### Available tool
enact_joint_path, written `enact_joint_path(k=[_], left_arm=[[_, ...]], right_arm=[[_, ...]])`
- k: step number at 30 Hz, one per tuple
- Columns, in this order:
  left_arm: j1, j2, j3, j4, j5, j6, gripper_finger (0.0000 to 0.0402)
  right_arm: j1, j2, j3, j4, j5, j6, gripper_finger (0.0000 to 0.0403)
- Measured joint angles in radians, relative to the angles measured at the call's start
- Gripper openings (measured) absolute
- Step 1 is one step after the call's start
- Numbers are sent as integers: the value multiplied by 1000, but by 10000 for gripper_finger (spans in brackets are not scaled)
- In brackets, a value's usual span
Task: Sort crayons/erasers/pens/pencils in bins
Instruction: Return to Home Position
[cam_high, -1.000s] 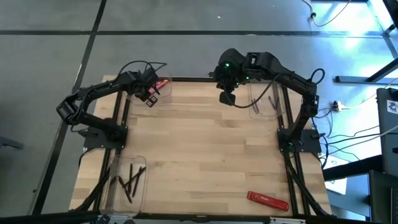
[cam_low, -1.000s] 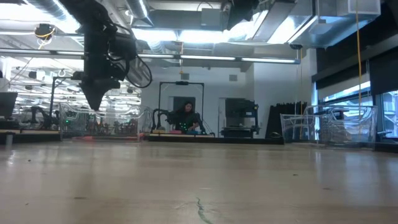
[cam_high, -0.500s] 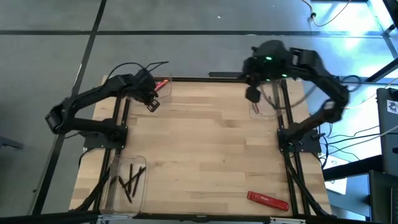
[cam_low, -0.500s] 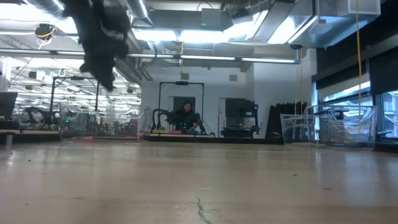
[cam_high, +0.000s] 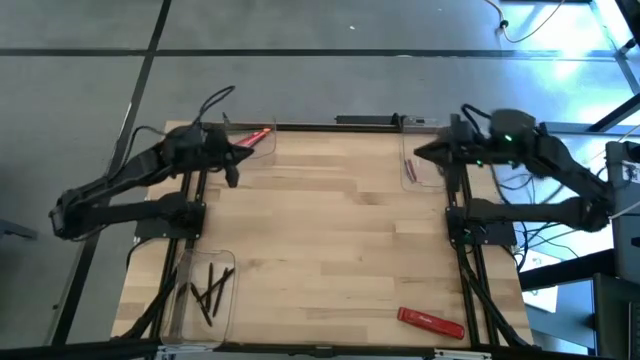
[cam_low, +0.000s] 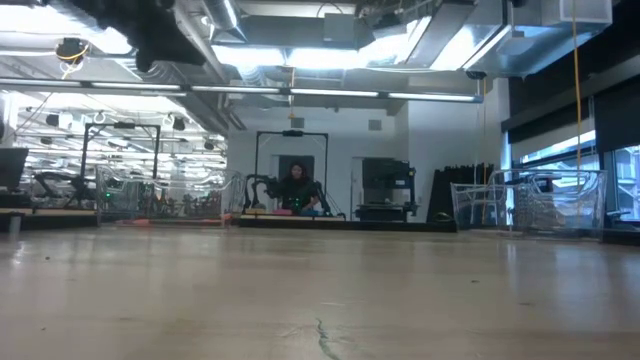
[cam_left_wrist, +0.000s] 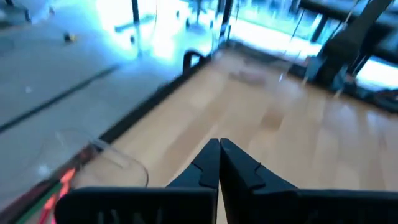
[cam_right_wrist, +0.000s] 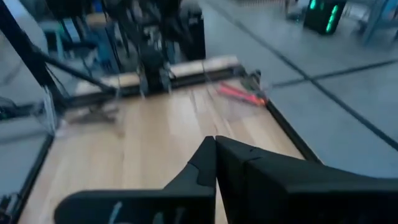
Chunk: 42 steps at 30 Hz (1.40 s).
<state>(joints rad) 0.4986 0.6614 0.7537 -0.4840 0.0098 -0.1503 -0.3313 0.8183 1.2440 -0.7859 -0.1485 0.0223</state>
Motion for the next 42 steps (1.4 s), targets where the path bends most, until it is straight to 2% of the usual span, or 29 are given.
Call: enact_joint_path(k=[5, 8, 15, 23, 27, 35, 42], left_arm=[[0, -165, -122, 124, -25, -30, 0], [0, -256, -177, 170, -24, -33, 0], [0, -435, -277, 262, -27, -55, 0], [0, -592, -364, 277, -69, -60, 0], [0, -661, -408, 308, -76, -53, 0], [1, -658, -471, 310, -72, -82, 0], [1, -659, -552, 385, -47, -111, 0]], right_arm=[[0, -214, -188, 139, -5, 84, 3], [0, -335, -263, 158, -3, 104, 4], [0, -582, -409, 236, 12, 133, 3], [0, -811, -538, 241, 35, 160, 4], [0, -805, -536, 192, 33, 155, 4], [0, -813, -540, 167, 14, 113, 5], [0, -813, -702, 294, -72, 95, 5]])
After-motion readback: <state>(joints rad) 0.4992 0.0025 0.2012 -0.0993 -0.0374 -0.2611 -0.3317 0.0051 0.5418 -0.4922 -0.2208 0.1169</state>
